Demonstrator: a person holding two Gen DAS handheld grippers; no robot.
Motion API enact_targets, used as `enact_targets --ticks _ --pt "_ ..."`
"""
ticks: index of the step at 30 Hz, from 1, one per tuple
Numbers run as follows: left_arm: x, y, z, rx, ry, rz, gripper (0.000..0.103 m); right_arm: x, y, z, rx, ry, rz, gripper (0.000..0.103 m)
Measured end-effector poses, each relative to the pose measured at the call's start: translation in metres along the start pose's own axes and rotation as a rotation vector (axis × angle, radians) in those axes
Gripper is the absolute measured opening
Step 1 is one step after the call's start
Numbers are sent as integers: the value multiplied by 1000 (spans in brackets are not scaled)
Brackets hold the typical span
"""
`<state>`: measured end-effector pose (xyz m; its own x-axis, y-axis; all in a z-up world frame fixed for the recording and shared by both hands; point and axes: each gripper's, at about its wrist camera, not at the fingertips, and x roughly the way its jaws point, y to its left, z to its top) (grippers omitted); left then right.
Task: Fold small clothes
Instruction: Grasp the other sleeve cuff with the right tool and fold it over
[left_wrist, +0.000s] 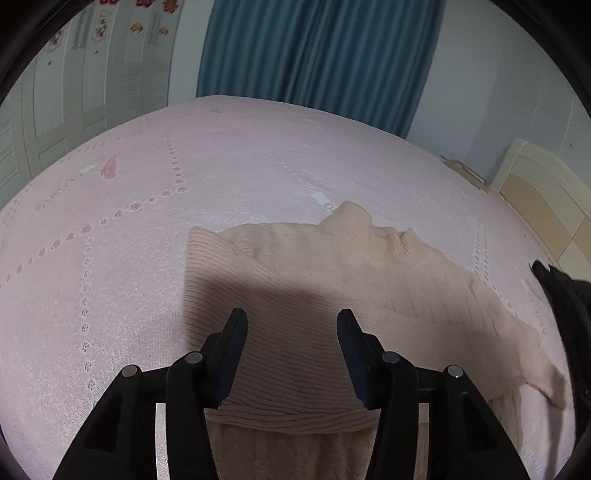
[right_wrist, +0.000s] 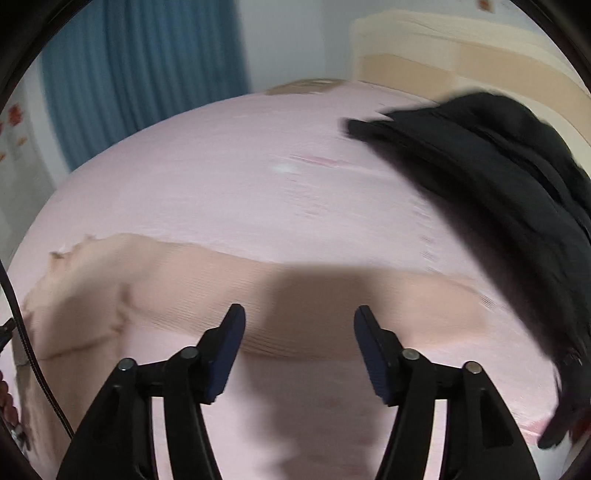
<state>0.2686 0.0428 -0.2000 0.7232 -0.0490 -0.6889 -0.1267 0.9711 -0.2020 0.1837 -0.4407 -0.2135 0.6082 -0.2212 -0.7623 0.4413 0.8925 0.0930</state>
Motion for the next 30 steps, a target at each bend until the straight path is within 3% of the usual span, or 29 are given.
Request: enact_targets --ticks 6,16,19,21,22,23,27,30 --pt "2 2 0 -16 -2 14 48 30 -71 -22 160 94 23 62" --pt "12 14 3 -64 6 57 48 49 -100 -1 295 47 91 62" --pt "10 13 3 -61 0 61 48 54 -100 5 302 49 75 62" --pt "8 12 4 -59 -4 58 48 56 -97 11 295 40 37 51" --pt "6 12 4 -56 -9 55 48 56 -93 13 276 34 14 17" --pt "5 12 5 -54 -14 55 48 58 -88 16 250 47 19 6" --pt "-3 15 9 -65 -31 54 48 33 -61 31 169 -24 -22 6" --pt "-10 23 12 -99 -35 42 48 -2 -17 54 85 -115 -12 5"
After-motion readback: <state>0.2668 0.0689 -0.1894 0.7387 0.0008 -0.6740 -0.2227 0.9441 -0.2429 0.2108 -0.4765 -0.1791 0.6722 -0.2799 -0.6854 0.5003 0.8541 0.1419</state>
